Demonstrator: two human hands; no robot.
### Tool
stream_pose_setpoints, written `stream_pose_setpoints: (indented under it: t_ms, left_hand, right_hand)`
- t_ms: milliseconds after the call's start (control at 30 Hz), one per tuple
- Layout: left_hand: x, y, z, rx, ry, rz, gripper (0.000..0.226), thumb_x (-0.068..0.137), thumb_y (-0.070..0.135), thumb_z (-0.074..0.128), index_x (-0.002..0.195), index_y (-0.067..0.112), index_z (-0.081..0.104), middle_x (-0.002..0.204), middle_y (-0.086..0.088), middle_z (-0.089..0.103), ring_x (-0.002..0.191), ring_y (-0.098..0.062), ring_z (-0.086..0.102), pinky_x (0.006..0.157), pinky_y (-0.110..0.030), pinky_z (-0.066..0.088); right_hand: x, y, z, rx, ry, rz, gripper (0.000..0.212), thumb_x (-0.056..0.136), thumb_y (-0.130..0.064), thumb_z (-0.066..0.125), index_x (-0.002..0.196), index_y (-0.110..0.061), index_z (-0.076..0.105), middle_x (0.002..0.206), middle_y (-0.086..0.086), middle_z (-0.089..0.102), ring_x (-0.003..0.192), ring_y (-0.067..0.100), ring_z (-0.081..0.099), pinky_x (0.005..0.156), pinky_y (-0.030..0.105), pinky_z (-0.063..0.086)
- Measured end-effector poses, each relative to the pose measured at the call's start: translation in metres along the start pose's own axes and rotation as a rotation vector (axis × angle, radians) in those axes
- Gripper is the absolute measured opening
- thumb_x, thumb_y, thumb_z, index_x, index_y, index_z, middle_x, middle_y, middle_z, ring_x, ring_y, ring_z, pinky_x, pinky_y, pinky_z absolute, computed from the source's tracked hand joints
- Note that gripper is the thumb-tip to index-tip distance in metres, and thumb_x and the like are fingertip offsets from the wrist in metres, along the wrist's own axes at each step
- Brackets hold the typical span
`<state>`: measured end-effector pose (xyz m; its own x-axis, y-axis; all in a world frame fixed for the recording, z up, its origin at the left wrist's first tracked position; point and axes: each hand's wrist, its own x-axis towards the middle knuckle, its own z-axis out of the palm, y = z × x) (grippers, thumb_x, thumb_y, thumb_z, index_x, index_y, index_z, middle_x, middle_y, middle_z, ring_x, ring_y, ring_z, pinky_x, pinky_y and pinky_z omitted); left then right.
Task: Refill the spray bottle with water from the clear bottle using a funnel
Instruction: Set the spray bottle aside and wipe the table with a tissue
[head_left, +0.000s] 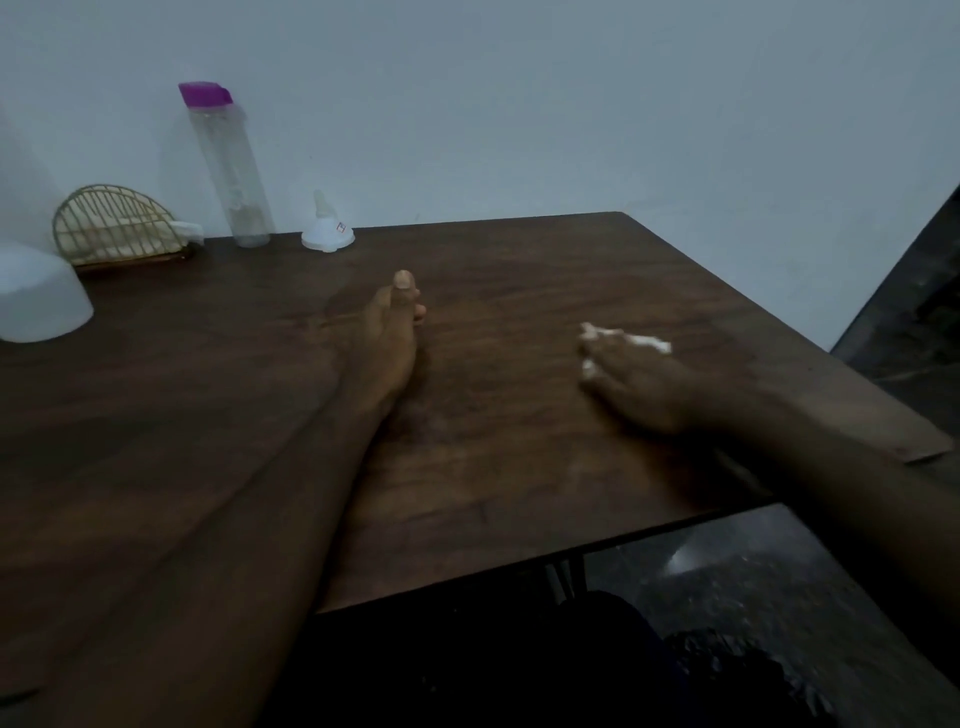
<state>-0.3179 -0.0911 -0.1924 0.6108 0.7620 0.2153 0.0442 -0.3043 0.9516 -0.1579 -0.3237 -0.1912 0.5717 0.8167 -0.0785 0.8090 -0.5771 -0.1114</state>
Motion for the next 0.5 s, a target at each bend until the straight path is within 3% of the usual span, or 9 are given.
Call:
stream_pose_setpoints:
  t_ms: [133,200,333,500]
  left_hand:
    - [-0.009,0.004,-0.001,0.017,-0.001,0.040,0.057,0.084,0.076,0.023,0.091,0.031,0.058,0.099,0.006,0.066,0.098,-0.012,0.062,0.099,-0.044,0.046]
    - [-0.011,0.008,-0.003,0.008,0.038,0.036,0.055,0.086,0.074,0.023,0.086,0.030,0.057,0.095,0.006,0.065,0.096,-0.014,0.062,0.098,-0.045,0.046]
    - [-0.015,0.008,-0.012,0.015,0.086,0.015,0.055,0.087,0.072,0.021,0.082,0.029,0.056,0.092,0.007,0.064,0.095,-0.016,0.062,0.098,-0.045,0.046]
    - [-0.034,0.001,-0.038,-0.010,0.130,-0.021,0.068,0.076,0.083,0.020,0.089,0.030,0.059,0.099,0.003,0.066,0.097,-0.014,0.063,0.098,-0.046,0.047]
  right_hand:
    - [-0.028,0.052,-0.003,0.042,0.011,0.326,0.071,0.102,-0.054,0.019,0.158,-0.013,0.003,0.166,0.003,0.004,0.152,0.016,0.002,0.123,0.039,0.004]
    - [-0.046,0.026,0.004,0.067,0.017,0.312,0.071,0.103,-0.052,0.020,0.157,-0.010,0.002,0.166,0.005,0.004,0.152,0.017,0.002,0.122,0.040,0.004]
    - [-0.054,-0.034,0.019,0.040,0.011,0.096,0.069,0.104,-0.048,0.021,0.157,-0.009,0.003,0.166,0.003,0.001,0.152,0.015,0.000,0.123,0.040,0.003]
    - [0.004,-0.050,0.001,0.014,-0.067,0.195,0.073,0.102,-0.056,0.014,0.156,-0.008,0.000,0.165,0.006,-0.004,0.152,0.020,-0.004,0.122,0.045,0.002]
